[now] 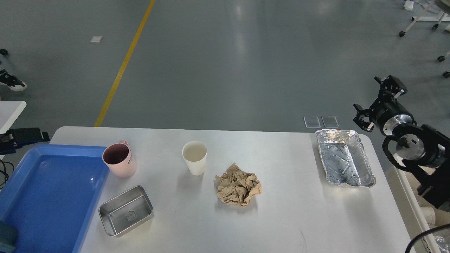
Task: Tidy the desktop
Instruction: 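Reach the left gripper toward the pink mug, then grasp the pink mug with the left gripper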
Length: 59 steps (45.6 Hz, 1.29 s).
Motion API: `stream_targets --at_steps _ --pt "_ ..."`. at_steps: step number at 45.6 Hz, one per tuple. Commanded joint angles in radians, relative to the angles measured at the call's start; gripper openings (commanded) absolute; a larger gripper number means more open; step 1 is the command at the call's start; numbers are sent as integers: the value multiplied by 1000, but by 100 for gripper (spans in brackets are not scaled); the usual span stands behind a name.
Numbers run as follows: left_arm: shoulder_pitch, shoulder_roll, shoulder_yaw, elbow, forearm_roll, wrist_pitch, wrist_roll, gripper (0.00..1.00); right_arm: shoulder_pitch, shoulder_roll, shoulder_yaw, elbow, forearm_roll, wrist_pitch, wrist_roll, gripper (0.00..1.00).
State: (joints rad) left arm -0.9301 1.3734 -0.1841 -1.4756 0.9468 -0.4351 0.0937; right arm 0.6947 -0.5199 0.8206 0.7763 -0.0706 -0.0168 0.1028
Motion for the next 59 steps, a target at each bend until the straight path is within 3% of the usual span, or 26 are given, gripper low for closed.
stream_targets --at_steps 1,8,30,48,59 --pt "0 -126 5 73 12 4 55 100 -3 4 0 0 0 3 0 100" --pt "10 -267 14 178 13 9 72 100 -6 20 0 1 0 8 0 100" --pt "30 -493 23 380 18 36 70 100 0 146 11 -2 0 12 8 100" --pt "51 -689 22 621 13 44 70 100 2 149 6 -8 -1 12 9 100" --pt "71 -774 22 684 12 73 70 100 2 149 6 -6 -1 8 9 100"
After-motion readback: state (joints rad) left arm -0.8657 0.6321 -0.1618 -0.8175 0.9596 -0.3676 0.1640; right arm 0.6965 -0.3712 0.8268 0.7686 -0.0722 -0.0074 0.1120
